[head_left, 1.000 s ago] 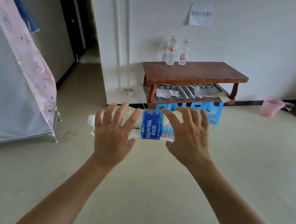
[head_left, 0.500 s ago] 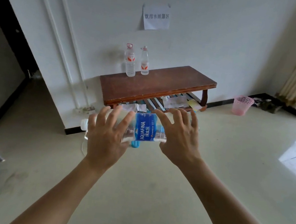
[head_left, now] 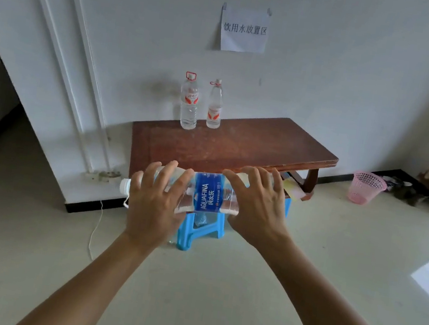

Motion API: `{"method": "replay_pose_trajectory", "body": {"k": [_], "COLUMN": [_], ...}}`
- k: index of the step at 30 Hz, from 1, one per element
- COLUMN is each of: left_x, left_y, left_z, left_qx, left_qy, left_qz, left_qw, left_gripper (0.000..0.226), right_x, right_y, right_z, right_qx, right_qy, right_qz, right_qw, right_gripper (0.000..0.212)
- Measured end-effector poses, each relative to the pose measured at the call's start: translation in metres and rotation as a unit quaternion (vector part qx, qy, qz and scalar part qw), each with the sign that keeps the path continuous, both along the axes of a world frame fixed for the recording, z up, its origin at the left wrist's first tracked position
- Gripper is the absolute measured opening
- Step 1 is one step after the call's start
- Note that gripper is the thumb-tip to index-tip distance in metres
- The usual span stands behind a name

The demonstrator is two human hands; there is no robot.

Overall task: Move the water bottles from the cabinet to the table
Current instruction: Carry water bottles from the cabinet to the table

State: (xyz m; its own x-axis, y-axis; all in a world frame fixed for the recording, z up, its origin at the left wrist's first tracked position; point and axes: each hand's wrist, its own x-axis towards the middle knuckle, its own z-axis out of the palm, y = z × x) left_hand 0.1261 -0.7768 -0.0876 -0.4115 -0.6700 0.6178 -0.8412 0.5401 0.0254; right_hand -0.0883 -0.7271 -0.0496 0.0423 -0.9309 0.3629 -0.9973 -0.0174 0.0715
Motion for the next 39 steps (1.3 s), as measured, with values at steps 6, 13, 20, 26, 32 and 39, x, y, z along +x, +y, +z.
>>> {"method": "replay_pose_trajectory", "body": {"k": [6, 13, 20, 26, 32, 39], "left_x": [-0.052, -0.142, -0.232, -0.276, -0.268, -0.240], "left_y": [-0.144, -0.265, -0.394, -0.479, -0.552, -0.651], "left_z": [0.012, -0.012, -0.004, 0.003, -0.023, -0.058], "left_qx": [0.007, 0.033, 0.017, -0.027, 0.005, 0.061], "left_qy": [-0.018, -0.041, -0.066, -0.062, -0.082, -0.065], "left_qz": [-0.036, -0.080, -0.048, -0.005, 0.023, 0.026], "left_qw": [0.999, 0.995, 0.997, 0.998, 0.996, 0.996], "left_gripper": [0.089, 0.087, 0.093, 0.090, 0.090, 0.094], "right_x": [-0.050, -0.139, -0.235, -0.283, -0.283, -0.256], "right_y": [-0.123, -0.236, -0.379, -0.488, -0.573, -0.675], "right_z": [-0.001, -0.032, -0.047, -0.038, -0.062, -0.092], "right_qx": [-0.027, -0.009, -0.005, -0.009, 0.012, 0.064], "right_qy": [-0.042, -0.058, -0.096, -0.104, -0.124, -0.118], "right_qz": [-0.031, -0.061, -0.034, 0.001, 0.043, 0.061], "right_qw": [0.998, 0.996, 0.995, 0.995, 0.991, 0.989], "right_gripper": [0.093, 0.093, 0.092, 0.089, 0.085, 0.079]}}
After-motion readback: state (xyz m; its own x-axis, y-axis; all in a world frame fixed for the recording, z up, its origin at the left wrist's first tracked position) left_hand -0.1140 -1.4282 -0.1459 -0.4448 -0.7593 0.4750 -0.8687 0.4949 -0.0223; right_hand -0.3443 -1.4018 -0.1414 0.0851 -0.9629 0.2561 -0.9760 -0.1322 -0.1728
